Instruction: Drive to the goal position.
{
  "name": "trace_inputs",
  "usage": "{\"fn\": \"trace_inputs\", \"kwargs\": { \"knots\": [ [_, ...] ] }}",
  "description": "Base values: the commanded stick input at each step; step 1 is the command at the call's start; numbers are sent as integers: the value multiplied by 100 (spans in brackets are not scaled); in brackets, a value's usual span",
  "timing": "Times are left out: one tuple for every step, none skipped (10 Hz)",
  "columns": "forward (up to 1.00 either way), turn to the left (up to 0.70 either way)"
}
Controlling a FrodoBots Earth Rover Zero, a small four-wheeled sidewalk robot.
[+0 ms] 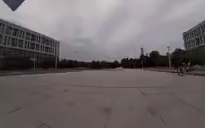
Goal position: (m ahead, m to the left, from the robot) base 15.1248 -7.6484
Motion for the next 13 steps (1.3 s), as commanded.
{"fn": "trace_inputs", "kwargs": {
  "knots": [
    [70, 0],
    [70, 0],
    [70, 0],
    [70, 0],
    [70, 0],
    [70, 0],
    [70, -6],
    [70, -26],
    [70, -34],
    [70, -35],
    [70, -35],
    [70, -25],
    [70, -9]
  ]
}}
